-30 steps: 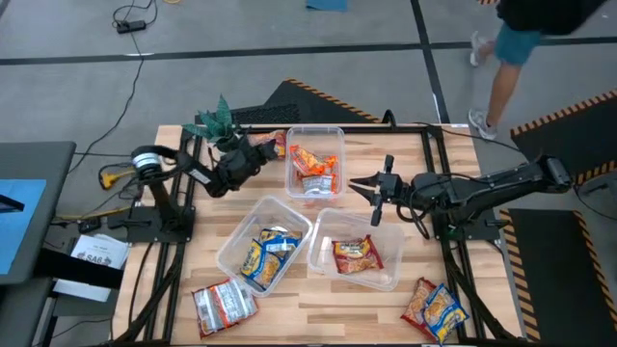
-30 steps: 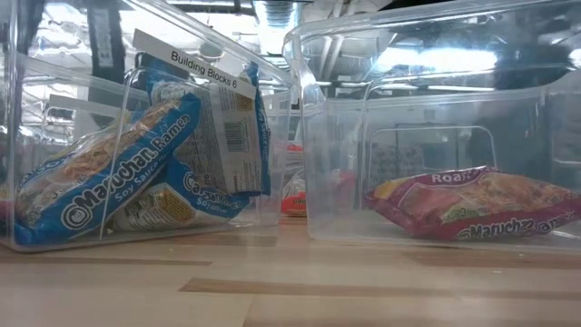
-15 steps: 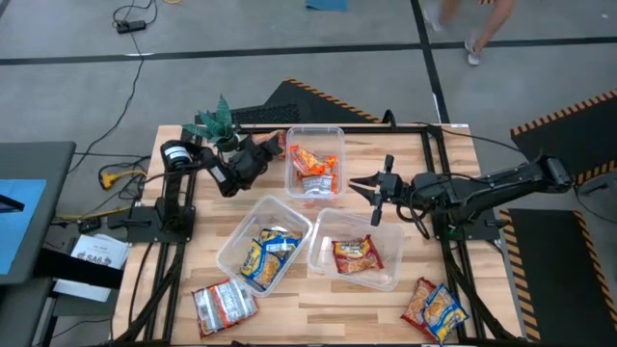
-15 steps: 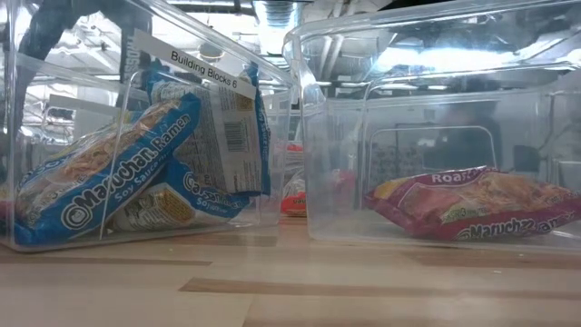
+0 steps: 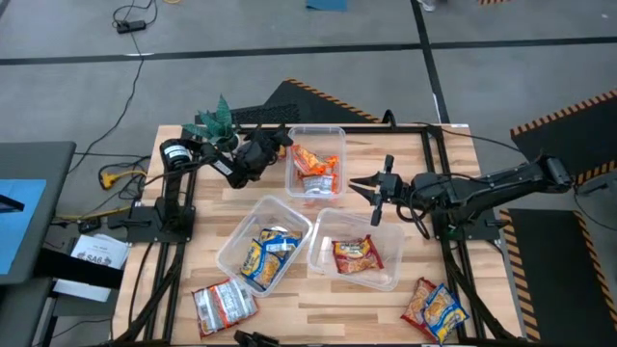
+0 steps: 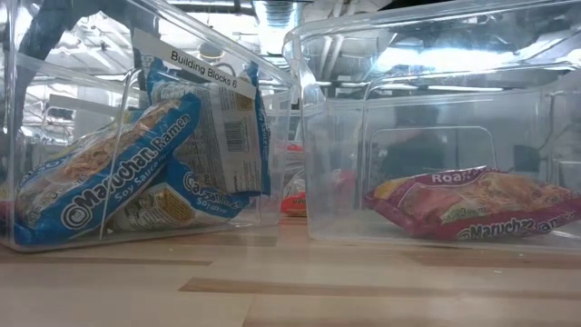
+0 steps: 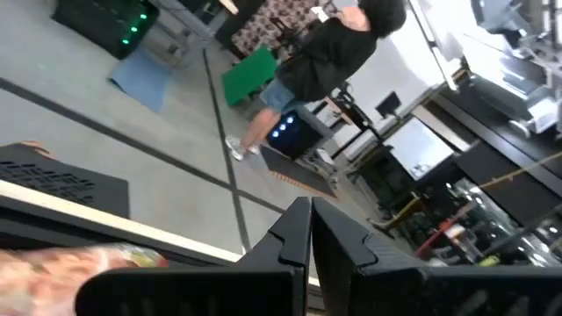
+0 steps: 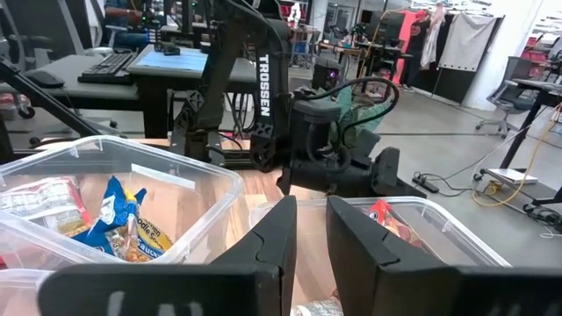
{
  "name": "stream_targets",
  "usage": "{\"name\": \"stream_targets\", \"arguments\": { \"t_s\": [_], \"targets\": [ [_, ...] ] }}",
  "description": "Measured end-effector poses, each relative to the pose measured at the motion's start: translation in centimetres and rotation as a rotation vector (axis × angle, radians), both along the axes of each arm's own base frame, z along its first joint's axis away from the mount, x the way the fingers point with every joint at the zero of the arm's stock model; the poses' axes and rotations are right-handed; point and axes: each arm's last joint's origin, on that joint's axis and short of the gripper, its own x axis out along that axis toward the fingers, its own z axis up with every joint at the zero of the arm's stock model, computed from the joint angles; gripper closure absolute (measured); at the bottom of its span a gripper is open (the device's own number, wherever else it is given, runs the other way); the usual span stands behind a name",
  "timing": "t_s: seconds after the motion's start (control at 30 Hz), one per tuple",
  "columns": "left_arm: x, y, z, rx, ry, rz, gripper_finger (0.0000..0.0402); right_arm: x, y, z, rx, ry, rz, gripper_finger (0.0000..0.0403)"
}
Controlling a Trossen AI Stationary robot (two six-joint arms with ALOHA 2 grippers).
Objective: Sort Maruchan noodles
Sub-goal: Put the red noodle pack into the bottom right transparent bin
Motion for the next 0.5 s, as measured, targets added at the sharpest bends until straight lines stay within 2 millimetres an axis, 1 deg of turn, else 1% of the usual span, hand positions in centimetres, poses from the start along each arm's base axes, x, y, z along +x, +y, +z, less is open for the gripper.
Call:
{"name": "stream_targets", "arguments": {
  "t_s": [0.23,0.4,0.5],
  "targets": [
    [-0.9,1.3,-0.5,-0.053,-0.008,0.069,0.0401,0.0,0.0,0.0,0.0,0.0,0.0,0.0315],
    [-0.9,2.2,-0.6,-0.056,0.045,0.038,0.0401,0.0,0.0,0.0,0.0,-0.002,0.0,0.0315],
    [-0.9,2.4,-0.8,-0.073,0.065,0.031,0.0401,0.0,0.0,0.0,0.0,-0.003,0.0,0.0315]
  ]
}}
